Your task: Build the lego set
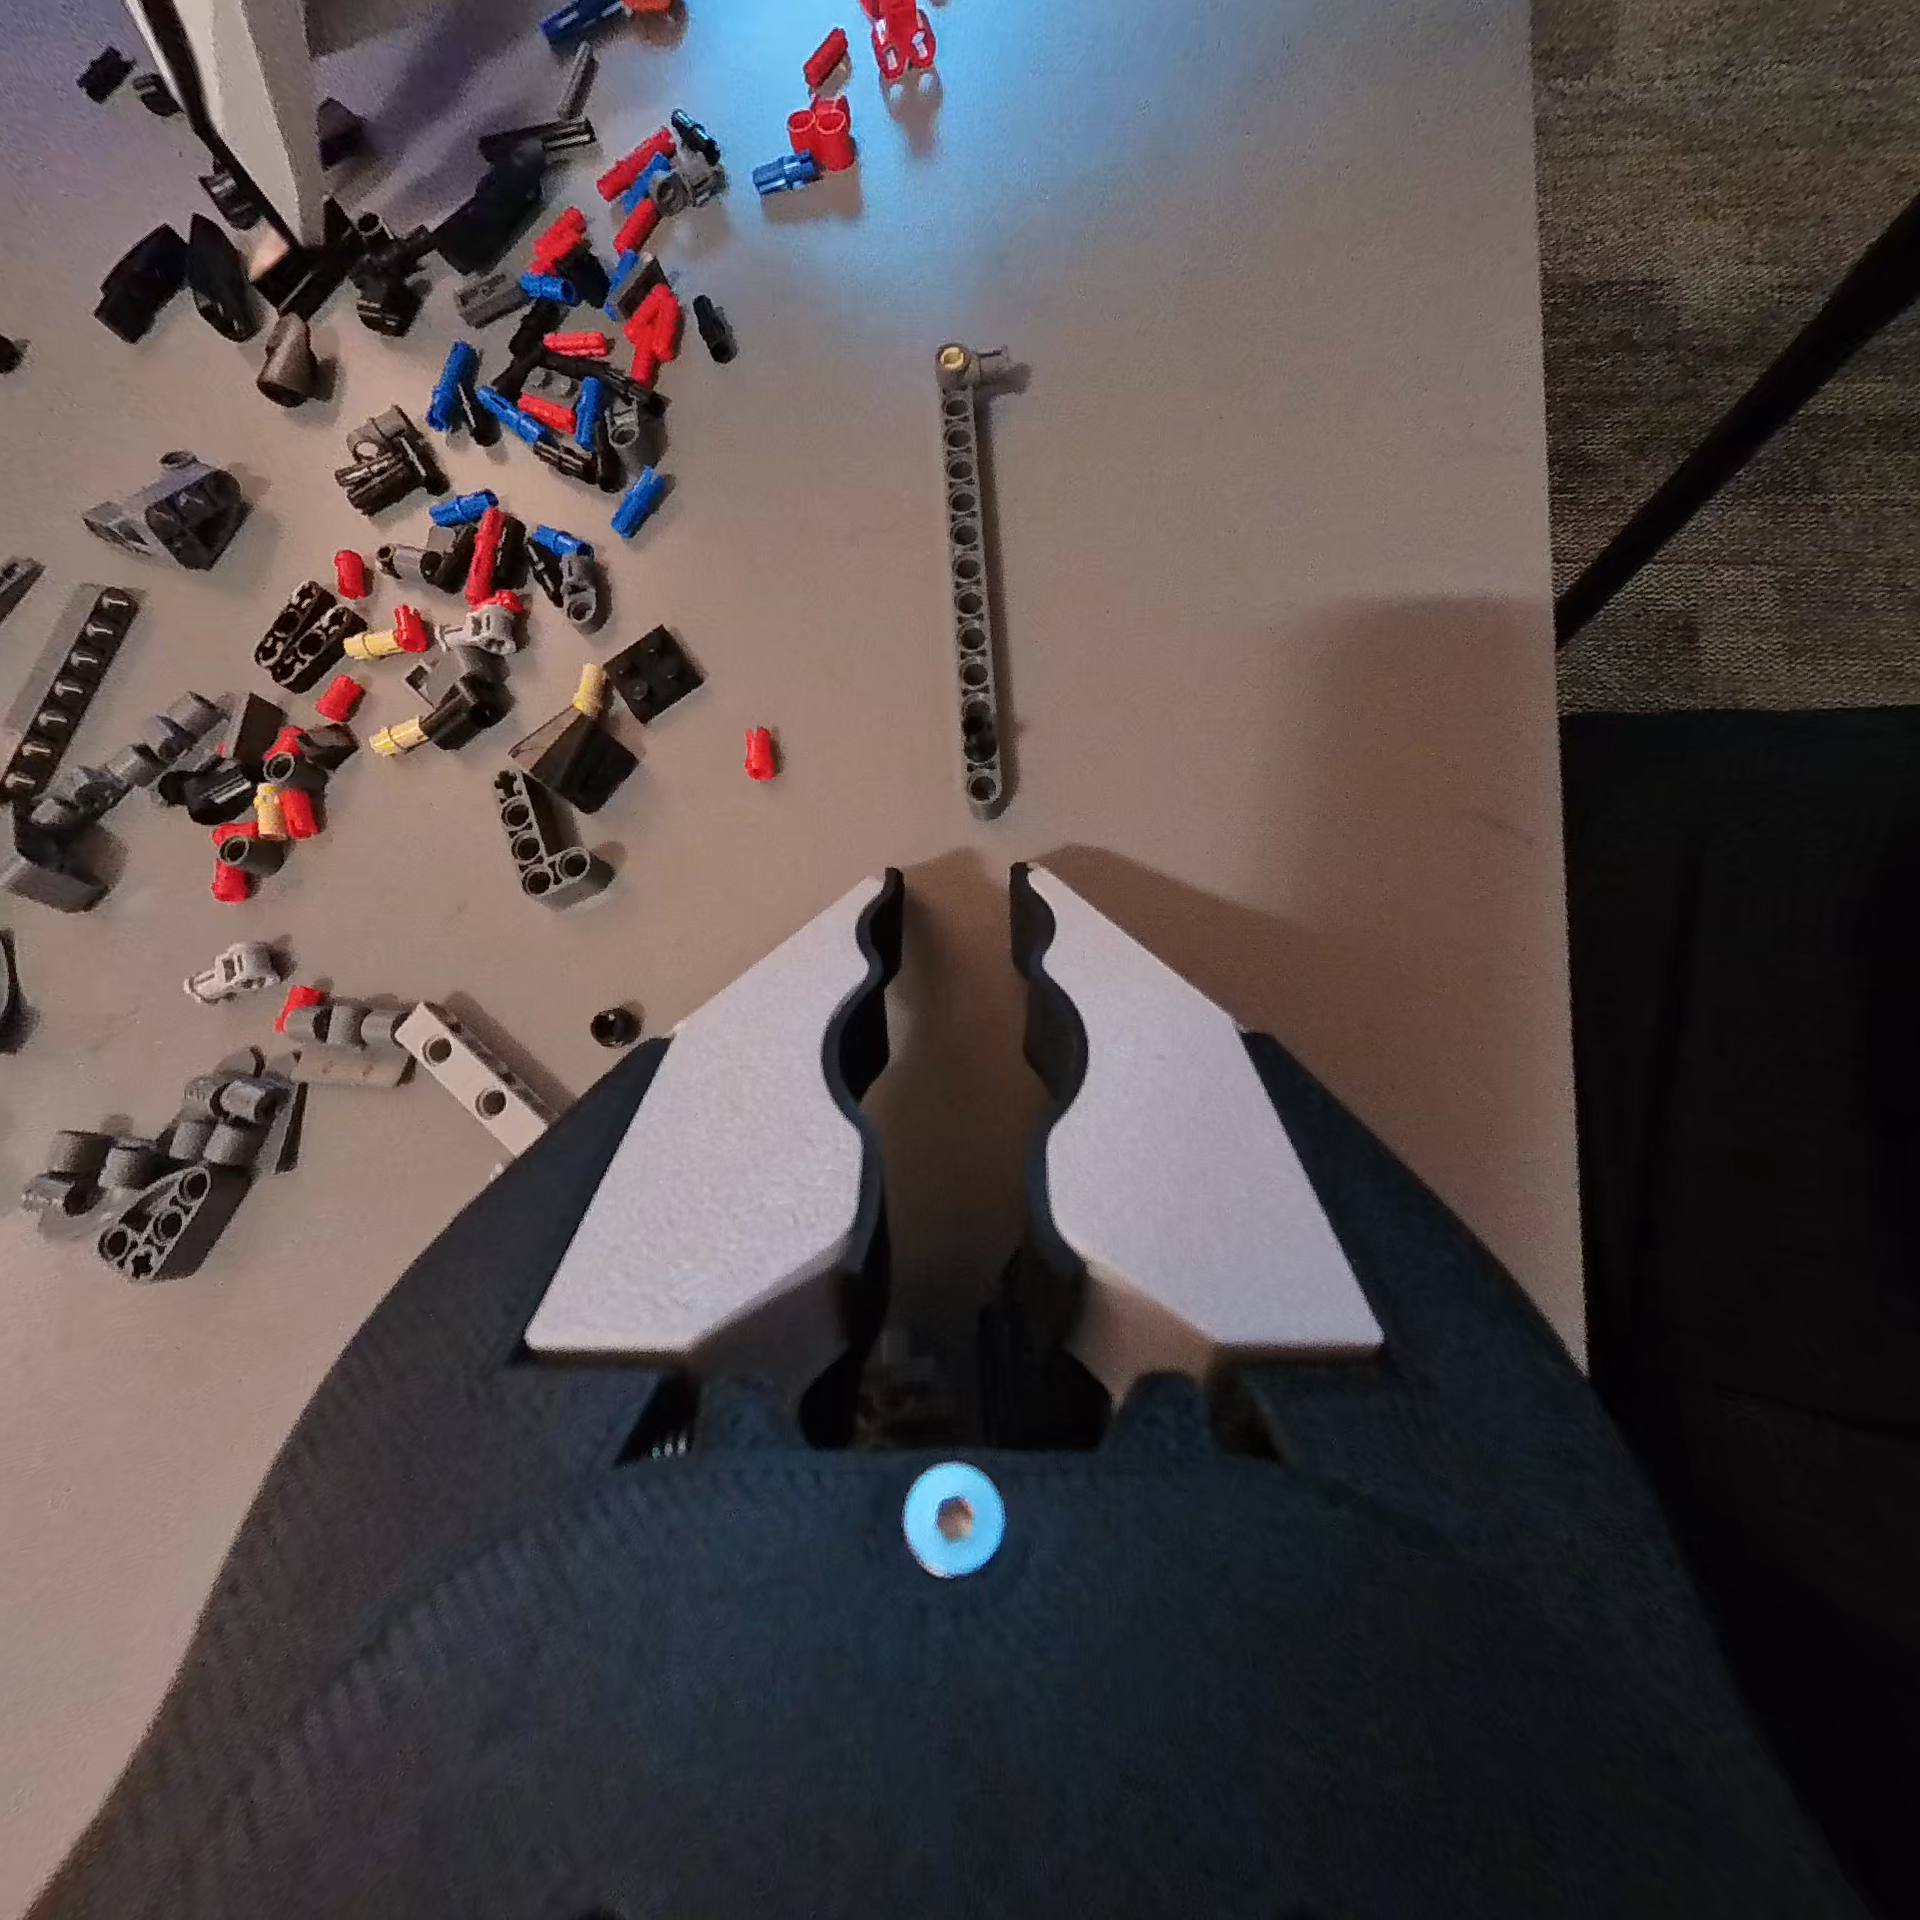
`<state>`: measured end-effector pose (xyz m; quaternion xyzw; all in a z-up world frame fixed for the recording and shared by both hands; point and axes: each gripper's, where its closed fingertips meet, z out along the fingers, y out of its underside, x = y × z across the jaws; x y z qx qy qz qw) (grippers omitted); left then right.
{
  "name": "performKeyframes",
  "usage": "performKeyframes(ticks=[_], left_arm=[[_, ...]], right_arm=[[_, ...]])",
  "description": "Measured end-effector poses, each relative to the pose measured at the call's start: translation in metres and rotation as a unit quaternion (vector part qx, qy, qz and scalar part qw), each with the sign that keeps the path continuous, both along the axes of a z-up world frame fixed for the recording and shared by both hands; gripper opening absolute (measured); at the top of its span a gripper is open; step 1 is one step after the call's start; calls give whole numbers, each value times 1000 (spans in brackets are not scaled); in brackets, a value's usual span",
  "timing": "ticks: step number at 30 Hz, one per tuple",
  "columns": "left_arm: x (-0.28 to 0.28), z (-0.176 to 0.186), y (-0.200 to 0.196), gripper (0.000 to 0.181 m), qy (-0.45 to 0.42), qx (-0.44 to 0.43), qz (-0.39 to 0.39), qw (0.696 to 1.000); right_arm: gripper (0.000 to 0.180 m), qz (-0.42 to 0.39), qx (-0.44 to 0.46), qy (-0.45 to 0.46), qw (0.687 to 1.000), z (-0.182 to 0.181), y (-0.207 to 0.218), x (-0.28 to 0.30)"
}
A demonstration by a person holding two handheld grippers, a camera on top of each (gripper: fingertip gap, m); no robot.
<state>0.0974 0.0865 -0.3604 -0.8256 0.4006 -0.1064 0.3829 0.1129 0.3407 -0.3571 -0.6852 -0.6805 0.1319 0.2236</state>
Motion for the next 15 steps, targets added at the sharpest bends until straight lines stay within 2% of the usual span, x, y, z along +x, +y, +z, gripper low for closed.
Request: performKeyframes(ticks=[1, 8, 15], left_arm=[[0, 0, 0, 19, 1, 1, 0, 1000], [0, 0, 0, 19, 7, 9, 0, 1000], [0, 1, 0, 18, 14, 19, -1, 1000]], right_arm=[[3, 1, 5, 4, 1000, 2, 0, -1], [1, -7, -2, 27, 1000, 14, -4, 4], [0, -2, -9, 44, 999, 27, -27, 14]])
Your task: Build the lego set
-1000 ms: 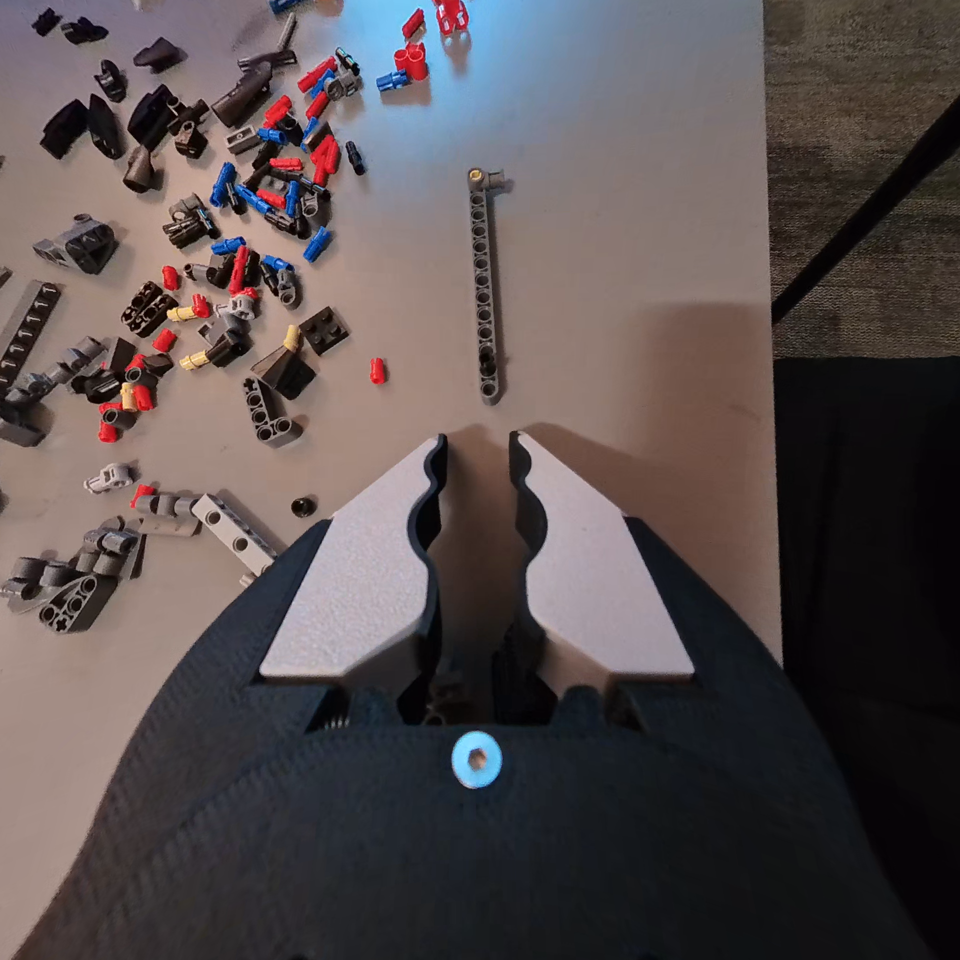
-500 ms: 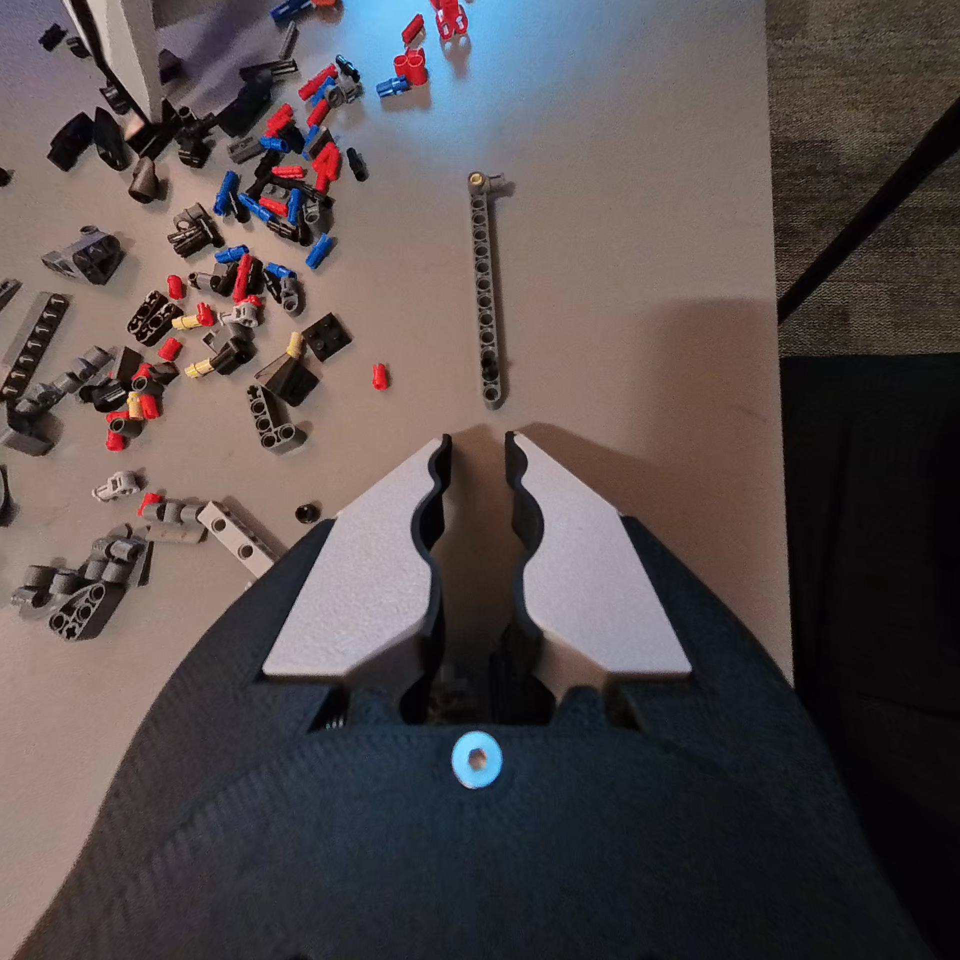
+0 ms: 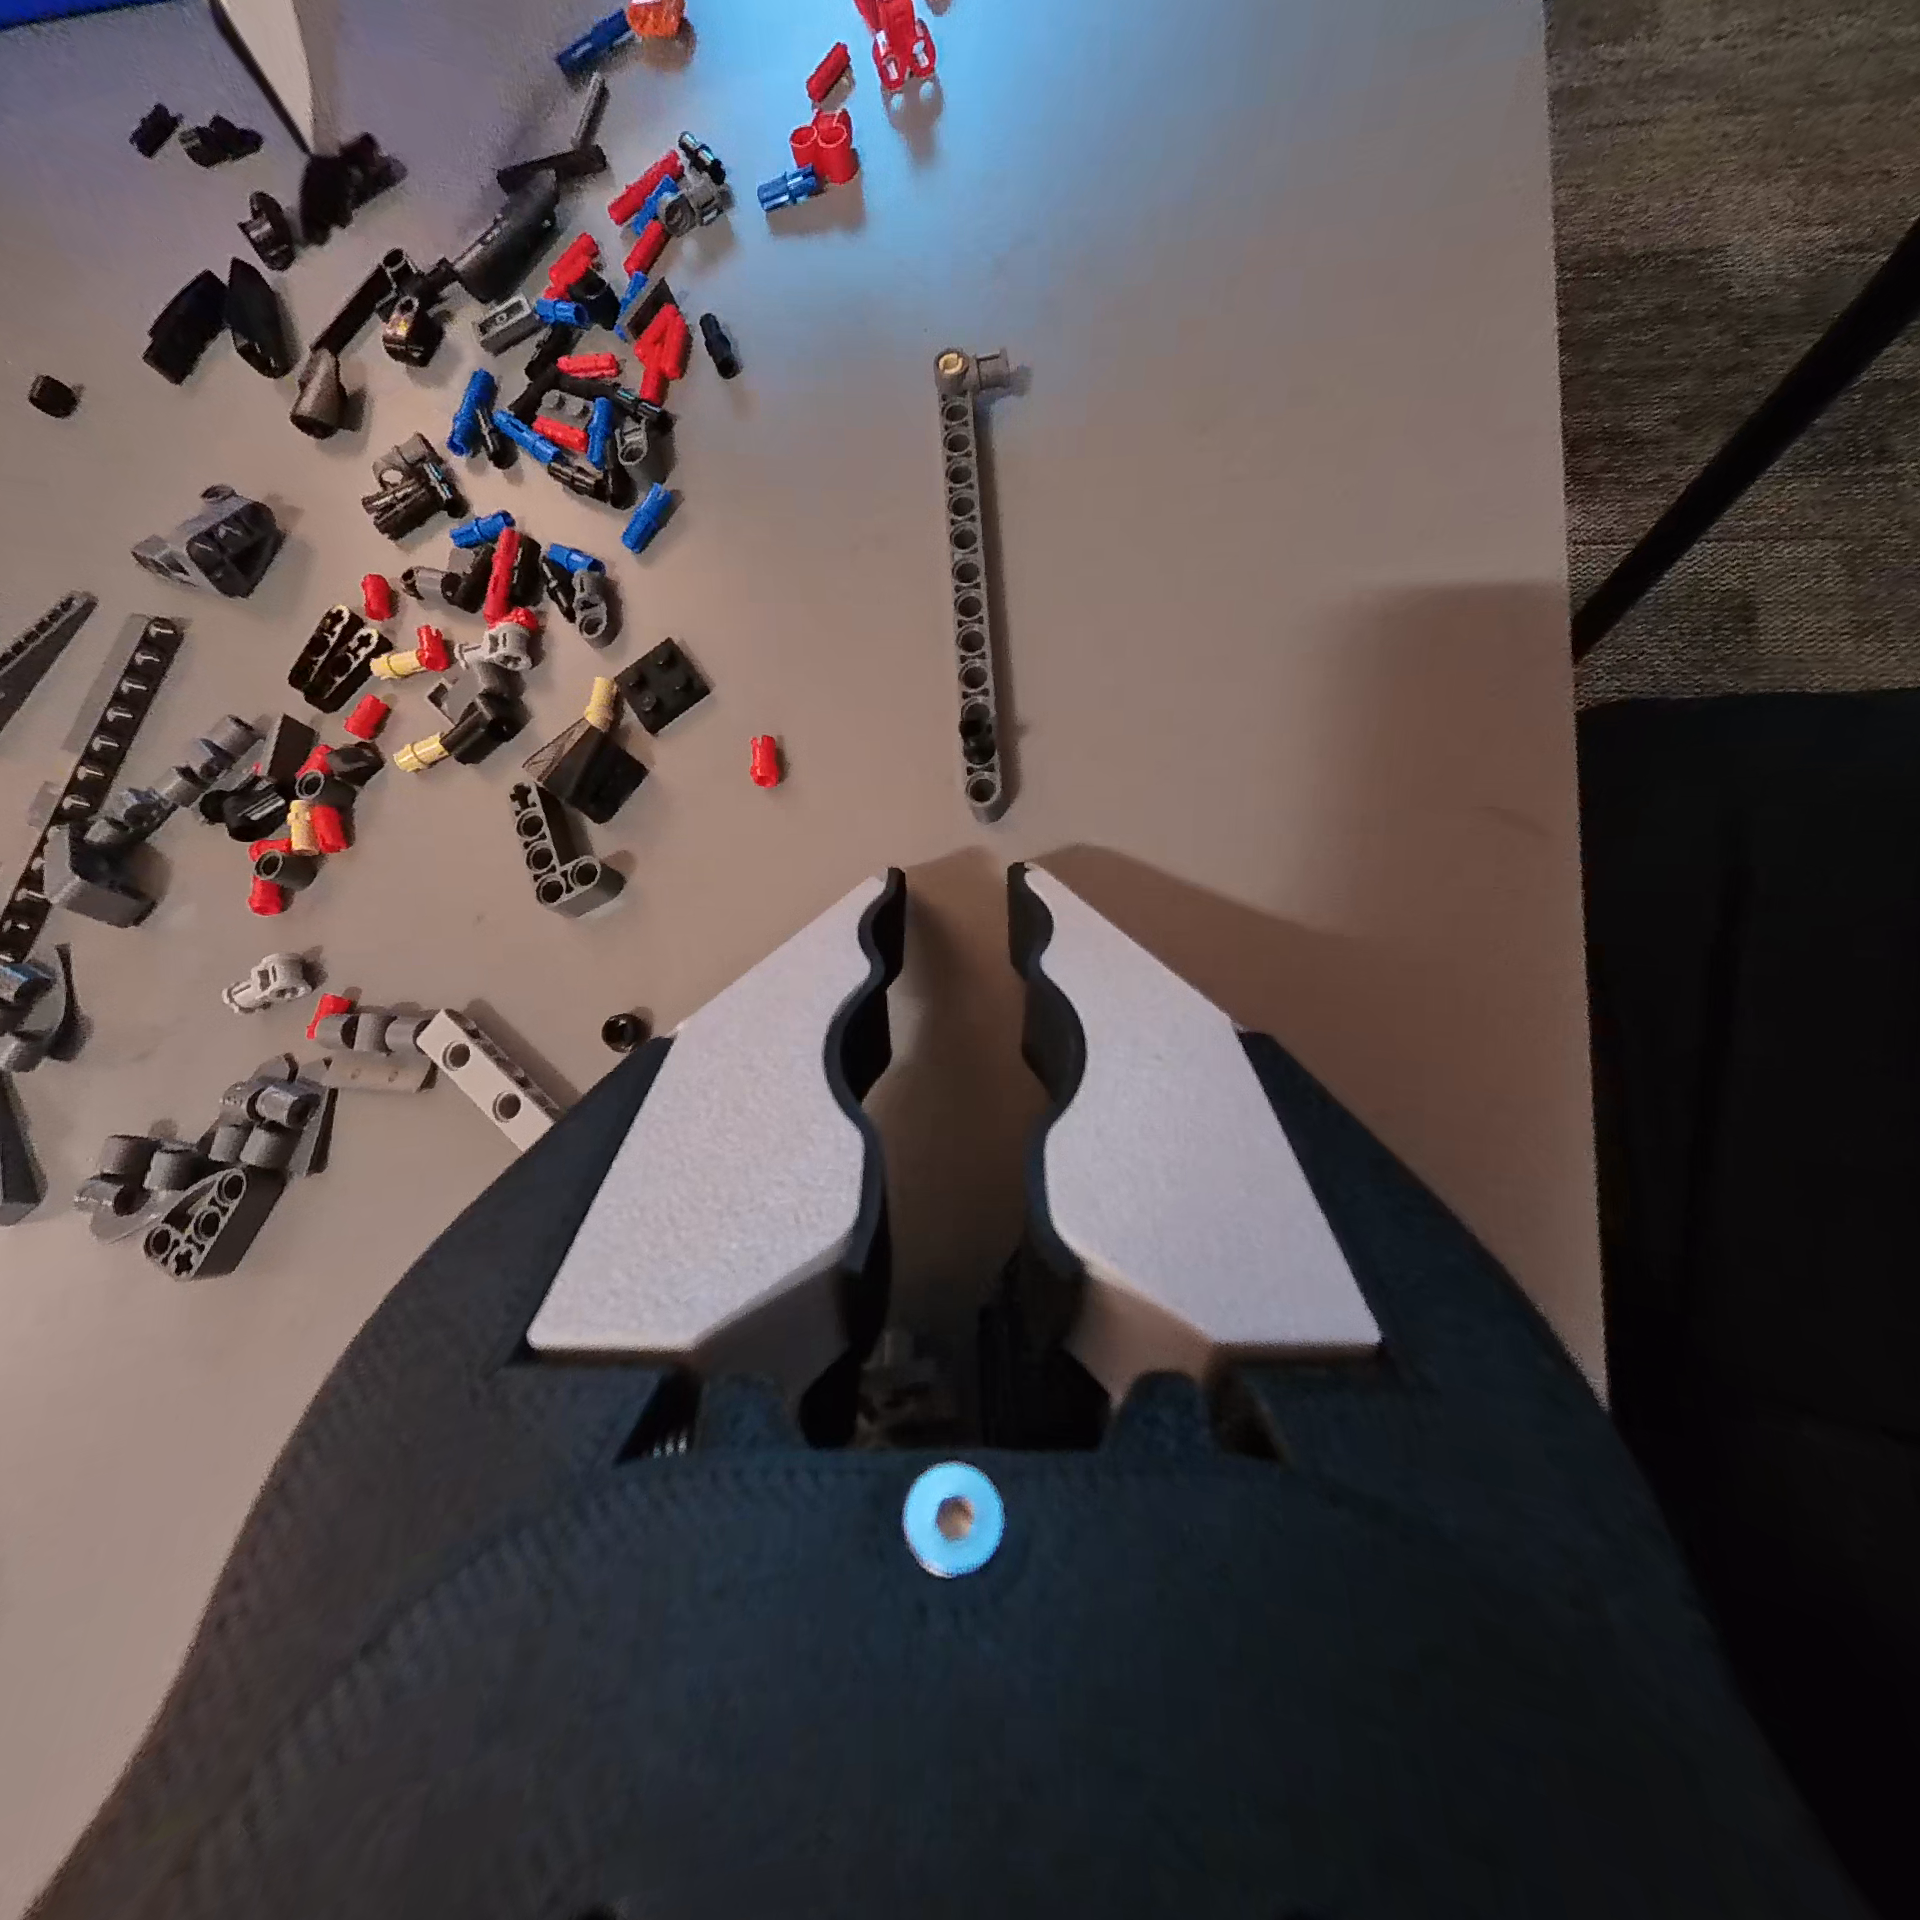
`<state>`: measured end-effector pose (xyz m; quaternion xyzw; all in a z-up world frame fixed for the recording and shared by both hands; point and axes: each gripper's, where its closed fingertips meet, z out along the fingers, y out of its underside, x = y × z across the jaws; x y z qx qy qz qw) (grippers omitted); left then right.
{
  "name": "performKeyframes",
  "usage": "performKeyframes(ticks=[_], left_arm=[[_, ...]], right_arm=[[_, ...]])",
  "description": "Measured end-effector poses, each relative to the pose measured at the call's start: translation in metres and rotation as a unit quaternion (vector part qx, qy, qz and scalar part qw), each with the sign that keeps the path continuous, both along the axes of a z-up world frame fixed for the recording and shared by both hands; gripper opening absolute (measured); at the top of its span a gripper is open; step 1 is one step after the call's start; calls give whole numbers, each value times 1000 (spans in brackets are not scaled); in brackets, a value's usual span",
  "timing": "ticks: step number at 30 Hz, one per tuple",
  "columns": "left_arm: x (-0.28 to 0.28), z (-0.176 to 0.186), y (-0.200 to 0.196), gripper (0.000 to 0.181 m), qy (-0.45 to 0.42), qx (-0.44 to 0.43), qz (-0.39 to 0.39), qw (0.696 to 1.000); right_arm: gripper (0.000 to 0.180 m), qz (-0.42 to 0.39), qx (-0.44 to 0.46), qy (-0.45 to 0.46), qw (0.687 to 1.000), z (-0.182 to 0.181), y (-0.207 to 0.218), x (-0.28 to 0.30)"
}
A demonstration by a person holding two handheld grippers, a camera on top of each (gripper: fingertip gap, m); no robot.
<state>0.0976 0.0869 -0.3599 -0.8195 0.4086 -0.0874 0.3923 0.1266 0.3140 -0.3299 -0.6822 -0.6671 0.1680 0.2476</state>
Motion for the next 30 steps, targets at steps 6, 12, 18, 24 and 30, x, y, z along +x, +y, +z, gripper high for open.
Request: performKeyframes(ticks=[6, 12, 18, 24, 30], left_arm=[[0, 0, 0, 18, 0, 0, 0, 1000], [0, 0, 1, 18, -1, -1, 1, 1000], [0, 0, 2, 17, 0, 0, 1, 1000], [0, 0, 2, 17, 3, 3, 1, 1000], [0, 0, 2, 17, 4, 5, 1, 1000]], right_arm=[[0, 2, -7, 1, 1000, -2, -16, 7], [0, 15, -23, 0, 1000, -5, -37, 12], [0, 32, -40, -21, 998, -18, -68, 22], [0, 35, -67, -18, 997, -23, -96, 34], [15, 0, -58, 39, 998, -4, -89, 47]])
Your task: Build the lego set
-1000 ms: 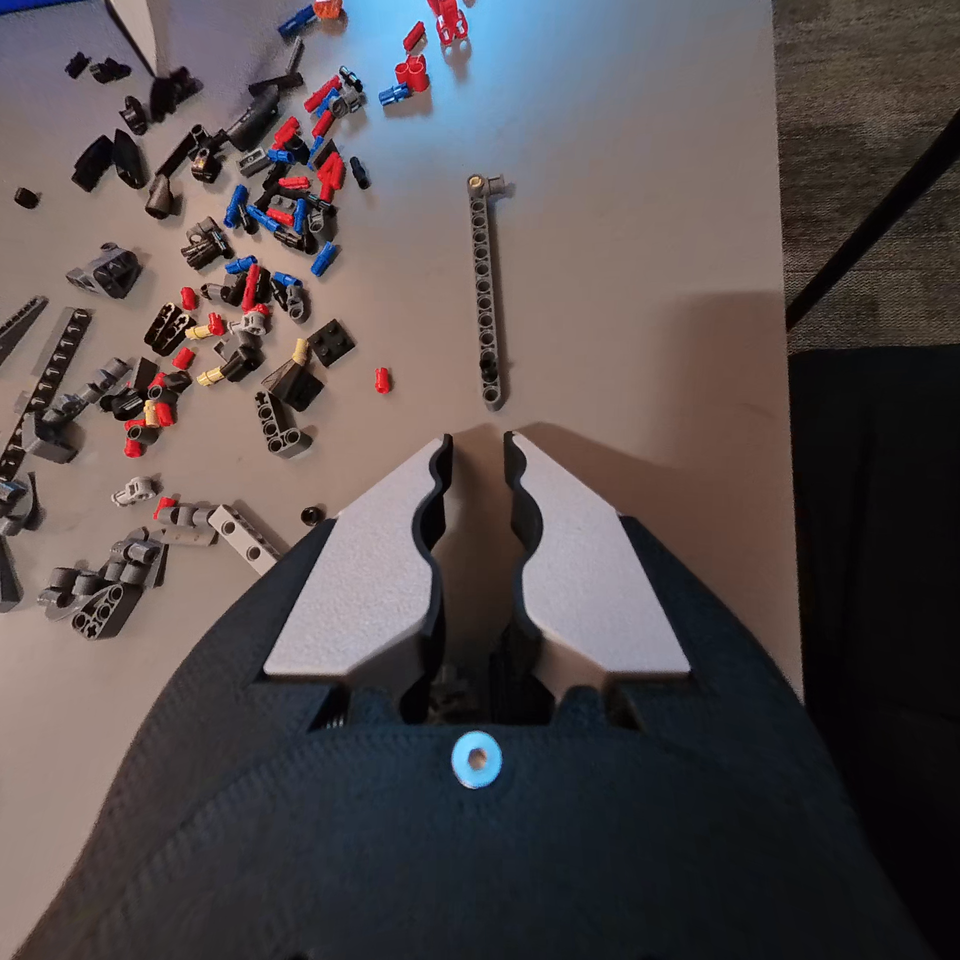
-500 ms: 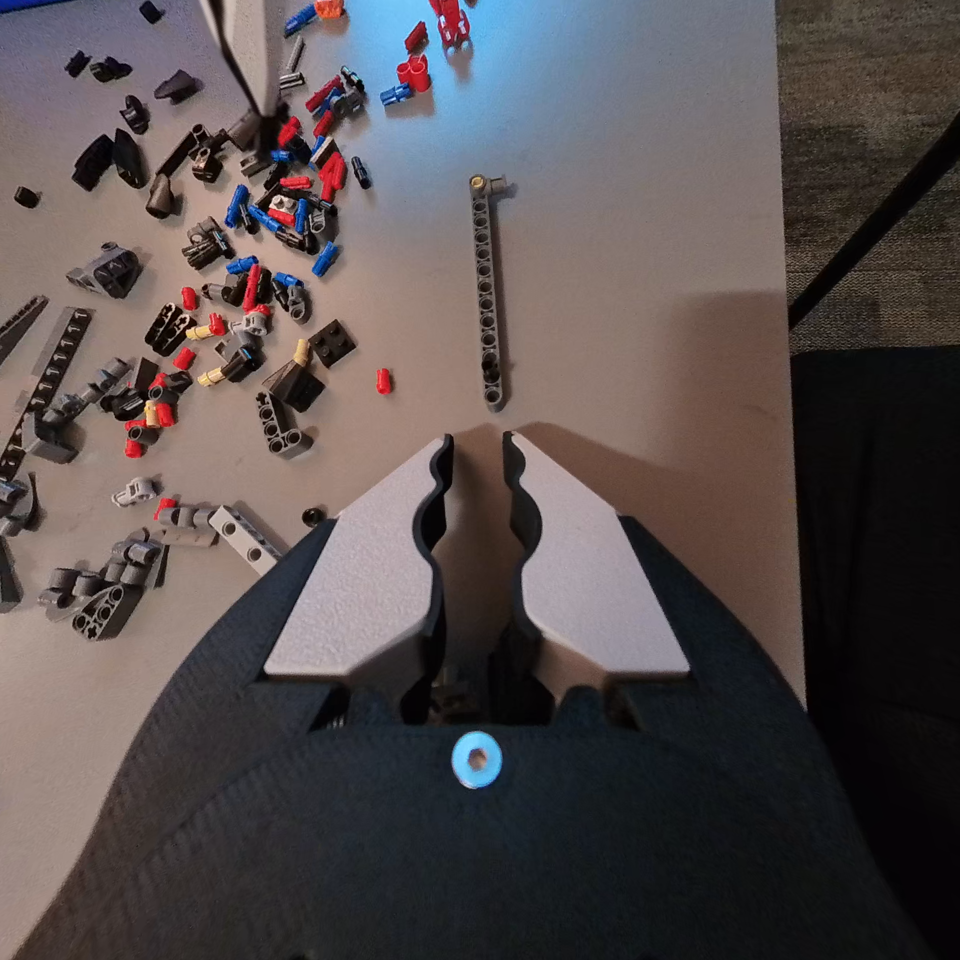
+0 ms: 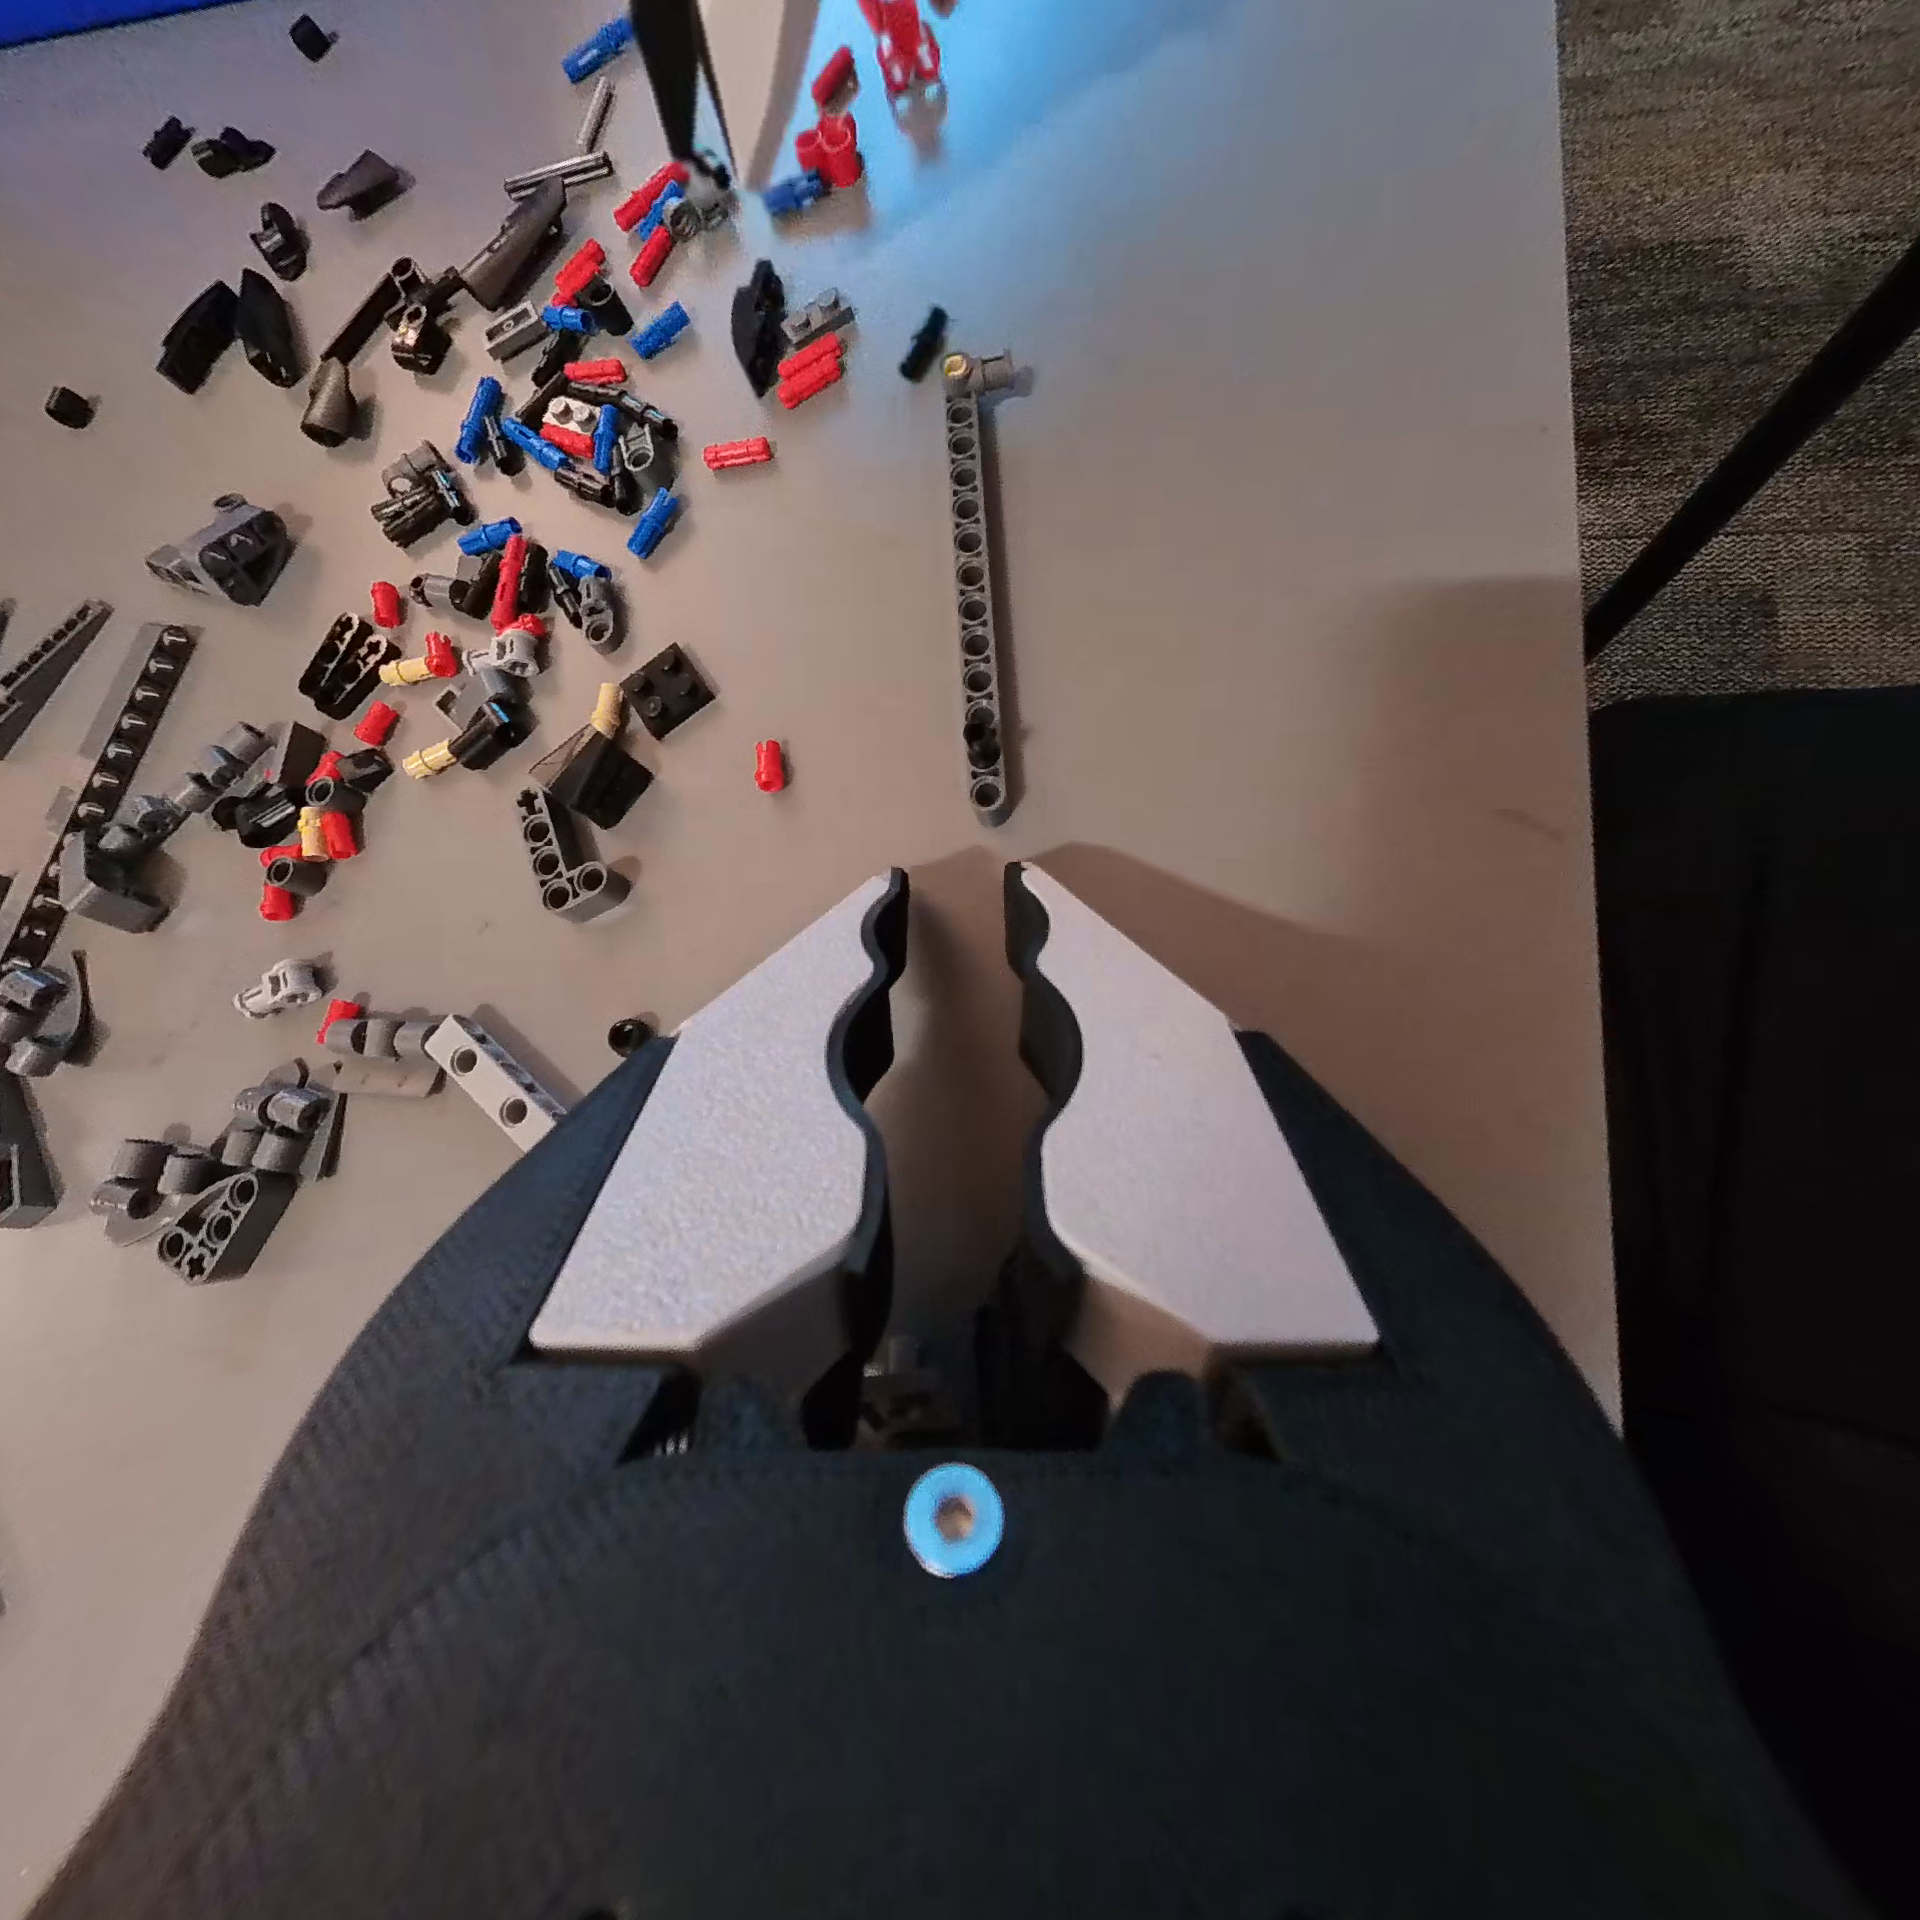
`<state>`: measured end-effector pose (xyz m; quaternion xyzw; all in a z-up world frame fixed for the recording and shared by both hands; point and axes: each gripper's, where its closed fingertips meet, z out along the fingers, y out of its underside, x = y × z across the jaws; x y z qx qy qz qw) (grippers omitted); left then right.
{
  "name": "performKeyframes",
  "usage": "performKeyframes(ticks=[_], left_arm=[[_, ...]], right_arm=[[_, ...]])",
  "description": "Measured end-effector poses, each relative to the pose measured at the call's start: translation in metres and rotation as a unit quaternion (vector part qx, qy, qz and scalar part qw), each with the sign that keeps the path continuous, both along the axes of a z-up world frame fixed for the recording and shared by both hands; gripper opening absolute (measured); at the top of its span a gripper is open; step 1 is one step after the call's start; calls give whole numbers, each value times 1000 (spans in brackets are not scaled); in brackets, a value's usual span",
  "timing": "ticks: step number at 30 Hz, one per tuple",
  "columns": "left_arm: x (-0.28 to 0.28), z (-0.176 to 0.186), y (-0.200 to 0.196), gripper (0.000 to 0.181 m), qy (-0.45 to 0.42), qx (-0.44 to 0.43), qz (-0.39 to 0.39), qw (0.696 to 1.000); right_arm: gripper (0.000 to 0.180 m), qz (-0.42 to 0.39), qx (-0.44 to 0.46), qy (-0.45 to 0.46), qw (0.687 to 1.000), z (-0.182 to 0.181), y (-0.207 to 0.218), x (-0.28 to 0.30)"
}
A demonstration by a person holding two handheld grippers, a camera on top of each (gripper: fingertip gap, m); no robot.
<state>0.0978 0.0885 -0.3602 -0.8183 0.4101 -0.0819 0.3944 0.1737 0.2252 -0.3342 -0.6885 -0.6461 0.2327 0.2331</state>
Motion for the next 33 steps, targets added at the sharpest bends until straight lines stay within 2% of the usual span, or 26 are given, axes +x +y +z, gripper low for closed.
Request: performKeyframes(ticks=[6, 15, 25, 33], left_arm=[[1, 0, 1, 16, 3, 4, -1, 1000], [1, 0, 2, 15, 5, 6, 0, 1000], [1, 0, 2, 13, 7, 7, -5, 1000], [1, 0, 2, 13, 10, 11, -4, 1000]], right_arm=[[12, -33, 55, 10, 998, 22, 41, 1], [17, -56, 71, -58, 994, 2, 99, 0], [15, -105, 82, -59, 989, 5, 119, 38], [18, -99, 98, -37, 990, 19, 120, 27]])
